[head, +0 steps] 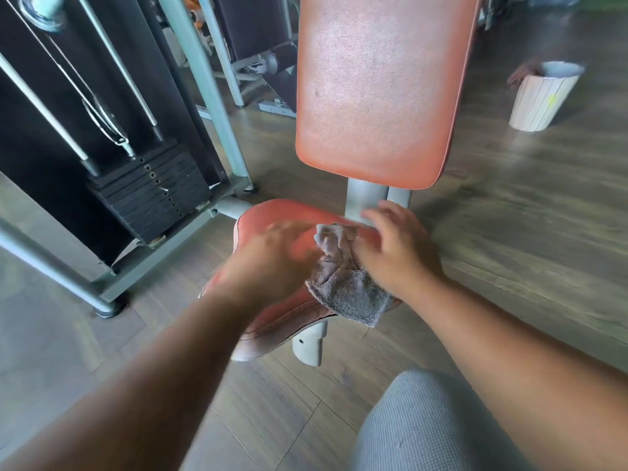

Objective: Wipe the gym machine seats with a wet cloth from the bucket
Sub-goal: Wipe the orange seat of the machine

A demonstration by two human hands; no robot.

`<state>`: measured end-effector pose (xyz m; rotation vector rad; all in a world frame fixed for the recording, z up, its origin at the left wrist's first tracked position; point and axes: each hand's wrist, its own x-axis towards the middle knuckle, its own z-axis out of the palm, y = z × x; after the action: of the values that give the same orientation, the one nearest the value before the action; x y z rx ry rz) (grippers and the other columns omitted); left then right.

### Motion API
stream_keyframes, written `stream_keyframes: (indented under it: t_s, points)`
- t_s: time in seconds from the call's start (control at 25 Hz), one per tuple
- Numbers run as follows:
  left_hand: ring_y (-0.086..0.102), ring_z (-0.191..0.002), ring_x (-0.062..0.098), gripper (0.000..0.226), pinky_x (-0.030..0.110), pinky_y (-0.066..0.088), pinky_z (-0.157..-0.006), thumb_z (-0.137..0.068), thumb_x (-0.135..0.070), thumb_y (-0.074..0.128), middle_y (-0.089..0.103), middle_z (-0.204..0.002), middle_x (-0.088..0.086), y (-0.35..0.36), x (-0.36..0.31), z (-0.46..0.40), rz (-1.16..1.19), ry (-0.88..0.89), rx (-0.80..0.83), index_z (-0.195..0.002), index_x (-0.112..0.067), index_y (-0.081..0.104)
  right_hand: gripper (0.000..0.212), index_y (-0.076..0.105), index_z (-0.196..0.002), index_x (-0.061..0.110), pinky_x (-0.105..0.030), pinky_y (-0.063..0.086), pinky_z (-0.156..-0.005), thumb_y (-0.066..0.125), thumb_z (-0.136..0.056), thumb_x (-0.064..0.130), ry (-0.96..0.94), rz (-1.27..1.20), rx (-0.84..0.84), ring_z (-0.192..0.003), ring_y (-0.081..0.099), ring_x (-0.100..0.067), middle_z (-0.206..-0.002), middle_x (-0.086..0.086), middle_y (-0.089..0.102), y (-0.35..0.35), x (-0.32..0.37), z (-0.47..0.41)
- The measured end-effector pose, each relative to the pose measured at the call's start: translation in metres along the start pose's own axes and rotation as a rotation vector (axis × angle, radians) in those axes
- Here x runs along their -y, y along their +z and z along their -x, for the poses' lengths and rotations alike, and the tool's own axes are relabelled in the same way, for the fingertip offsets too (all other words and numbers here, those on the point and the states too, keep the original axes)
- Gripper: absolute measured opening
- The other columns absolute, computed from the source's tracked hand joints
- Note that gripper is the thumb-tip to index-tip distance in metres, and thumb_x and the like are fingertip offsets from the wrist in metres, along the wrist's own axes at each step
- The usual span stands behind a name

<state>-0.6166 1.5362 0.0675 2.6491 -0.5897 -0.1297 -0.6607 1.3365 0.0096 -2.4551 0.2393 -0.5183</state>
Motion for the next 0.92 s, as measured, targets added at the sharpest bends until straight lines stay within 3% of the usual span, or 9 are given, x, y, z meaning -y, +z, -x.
stream_keyframes:
  t_s: [0.08,0.2,0.28,0.36,0.48,0.6,0.76,0.84,0.92]
  points:
    - [0.035,-0.141,0.018,0.063,0.045,0.033,-0.113,-0.092,-0.066,0.037,0.034,-0.157,-0.010,-0.007,0.030,0.022,-0.273,-0.184,0.073,-0.150,-0.039,0.032,0.057,0.045,-0.137,0.040,-0.049,0.039,-0.106,0.035,-0.087,0.064,-0.072,0.248,0.228,-0.135,0.043,-0.027,-0.148,0.000,0.045,0.010,0.027,0.003]
    - [0.027,-0.146,0.013,0.070,0.048,0.032,-0.113,-0.089,-0.074,0.029,0.026,-0.159,-0.019,0.001,0.042,0.034,-0.285,-0.219,0.031,-0.152,-0.042,0.027,0.059,0.026,-0.149,0.050,-0.053,0.014,-0.117,0.025,-0.094,0.068,-0.103,0.292,0.402,-0.150,0.019,-0.026,-0.167,0.002,0.014,0.032,0.041,0.011]
    - [0.033,-0.142,0.011,0.069,0.045,0.037,-0.110,-0.085,-0.075,0.034,0.032,-0.156,-0.023,0.000,0.038,0.035,-0.229,-0.220,-0.059,-0.148,-0.044,0.034,0.055,0.030,-0.150,0.049,-0.045,0.018,-0.119,0.026,-0.097,0.063,-0.178,0.268,0.320,-0.150,0.023,-0.019,-0.166,0.010,0.019,0.020,0.017,0.014]
    - [0.033,-0.141,0.008,0.067,0.042,0.035,-0.109,-0.084,-0.072,0.041,0.035,-0.153,-0.025,0.003,0.039,0.034,-0.205,-0.249,-0.104,-0.145,-0.045,0.040,0.050,0.038,-0.148,0.044,-0.038,0.030,-0.114,0.030,-0.100,0.054,-0.107,0.220,0.292,-0.145,0.035,-0.018,-0.162,0.012,0.030,0.007,-0.015,0.000]
    - [0.033,-0.139,0.006,0.064,0.039,0.032,-0.109,-0.083,-0.069,0.047,0.037,-0.151,-0.026,0.005,0.040,0.032,-0.166,-0.260,-0.140,-0.142,-0.045,0.045,0.053,0.034,-0.150,0.037,-0.041,0.035,-0.110,0.029,-0.099,0.052,0.153,0.218,0.503,-0.141,0.037,-0.025,-0.162,0.004,0.028,0.018,-0.021,-0.050]
    - [0.033,-0.138,0.004,0.062,0.038,0.032,-0.110,-0.082,-0.069,0.049,0.039,-0.150,-0.027,0.003,0.042,0.034,-0.135,-0.253,-0.155,-0.140,-0.046,0.047,0.064,0.019,-0.151,0.046,-0.054,0.027,-0.115,0.016,-0.090,0.065,0.035,0.303,0.560,-0.147,0.027,-0.030,-0.166,0.005,0.014,0.046,0.028,-0.067]
    - [0.032,-0.139,0.003,0.061,0.036,0.031,-0.111,-0.084,-0.068,0.050,0.039,-0.150,-0.027,0.004,0.047,0.035,-0.149,-0.243,-0.159,-0.140,-0.046,0.047,0.053,0.015,-0.152,0.055,-0.044,0.010,-0.121,0.025,-0.100,0.060,-0.236,0.283,0.560,-0.153,0.009,-0.008,-0.166,0.019,0.006,0.023,0.029,-0.015]
    - [0.032,-0.139,0.003,0.061,0.037,0.031,-0.110,-0.083,-0.069,0.049,0.038,-0.150,-0.027,0.005,0.047,0.033,-0.157,-0.240,-0.168,-0.140,-0.046,0.047,0.052,0.022,-0.154,0.050,-0.033,0.011,-0.121,0.032,-0.103,0.051,-0.222,0.282,0.533,-0.152,0.012,-0.006,-0.166,0.017,0.010,0.010,0.008,-0.015]
    - [0.031,-0.138,0.003,0.062,0.037,0.030,-0.110,-0.082,-0.069,0.049,0.038,-0.150,-0.027,0.005,0.047,0.031,-0.155,-0.245,-0.168,-0.140,-0.046,0.047,0.051,0.026,-0.154,0.044,-0.034,0.017,-0.118,0.032,-0.104,0.045,-0.087,0.258,0.555,-0.151,0.018,-0.012,-0.166,0.012,0.015,0.020,0.000,-0.048]
